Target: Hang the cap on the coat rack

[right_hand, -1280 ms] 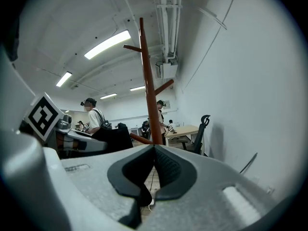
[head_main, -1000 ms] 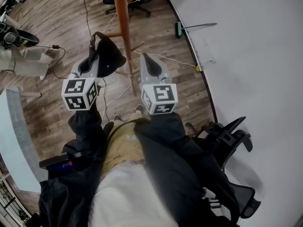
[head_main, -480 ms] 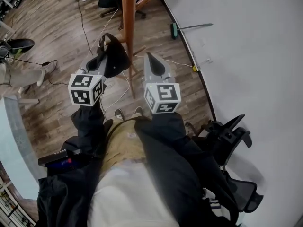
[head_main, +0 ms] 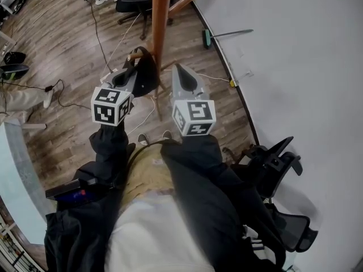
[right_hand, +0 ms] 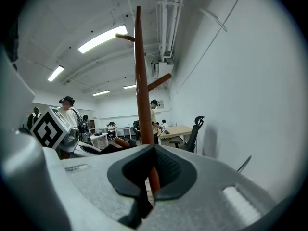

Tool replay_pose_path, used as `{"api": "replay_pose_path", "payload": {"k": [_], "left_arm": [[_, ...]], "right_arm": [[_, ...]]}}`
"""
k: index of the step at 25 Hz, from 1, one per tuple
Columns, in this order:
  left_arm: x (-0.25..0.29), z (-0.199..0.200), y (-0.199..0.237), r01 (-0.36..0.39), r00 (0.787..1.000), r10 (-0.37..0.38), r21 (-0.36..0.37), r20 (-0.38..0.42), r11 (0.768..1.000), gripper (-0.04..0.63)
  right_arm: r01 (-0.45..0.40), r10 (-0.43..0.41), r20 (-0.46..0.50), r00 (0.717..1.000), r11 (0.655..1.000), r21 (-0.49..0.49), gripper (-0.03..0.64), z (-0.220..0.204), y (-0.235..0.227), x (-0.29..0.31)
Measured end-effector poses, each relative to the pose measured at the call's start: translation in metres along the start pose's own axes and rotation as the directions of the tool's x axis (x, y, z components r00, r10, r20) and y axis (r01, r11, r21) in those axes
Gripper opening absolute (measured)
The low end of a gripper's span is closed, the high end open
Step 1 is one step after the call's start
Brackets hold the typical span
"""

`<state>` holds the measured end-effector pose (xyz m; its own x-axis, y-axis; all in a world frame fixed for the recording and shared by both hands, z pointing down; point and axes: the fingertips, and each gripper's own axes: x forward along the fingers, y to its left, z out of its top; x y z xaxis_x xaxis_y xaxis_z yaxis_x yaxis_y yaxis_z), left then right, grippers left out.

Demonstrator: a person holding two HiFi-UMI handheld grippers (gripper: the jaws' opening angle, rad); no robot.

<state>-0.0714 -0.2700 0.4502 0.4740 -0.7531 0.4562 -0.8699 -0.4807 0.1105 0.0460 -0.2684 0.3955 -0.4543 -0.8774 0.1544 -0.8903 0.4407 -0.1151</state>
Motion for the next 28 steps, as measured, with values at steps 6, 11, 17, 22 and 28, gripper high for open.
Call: {"api": "replay_pose_path", "payload": {"k": [6, 11, 17, 22, 28], "left_arm": [[0.011, -0.015, -0.012, 0.052, 0.998, -0.052, 0.003, -0.03, 0.999, 0.008], [0.021, -0.019, -0.019, 0.094, 0.995, -0.094, -0.014, -0.031, 0.996, 0.012], [0.016, -0.012, -0.018, 0.101, 0.995, -0.101, -0.019, 0.001, 0.995, 0.142], [0.002, 0.006, -0.004, 0.066, 0.997, -0.066, -0.004, 0.044, 0.998, 0.215], [-0.048, 0.082, 0.032, 0.019, 0.969, -0.016, -0.008, 0.248, 1.0, 0.162]], "right_arm": [[0.007, -0.007, 0.001, 1.0, 1.0, -0.001, -0.002, -0.002, 0.0, -0.003], [0.008, -0.008, 0.009, 1.0, 1.0, 0.004, -0.002, 0.0, -0.003, 0.001], [-0.003, 0.003, 0.004, 1.0, 1.0, 0.027, -0.002, -0.002, -0.003, 0.005], [-0.012, 0.011, 0.023, 1.0, 0.999, 0.032, -0.002, 0.005, -0.006, 0.009], [-0.028, 0.028, 0.034, 0.999, 0.999, 0.018, -0.002, 0.022, 0.002, 0.025]]}}
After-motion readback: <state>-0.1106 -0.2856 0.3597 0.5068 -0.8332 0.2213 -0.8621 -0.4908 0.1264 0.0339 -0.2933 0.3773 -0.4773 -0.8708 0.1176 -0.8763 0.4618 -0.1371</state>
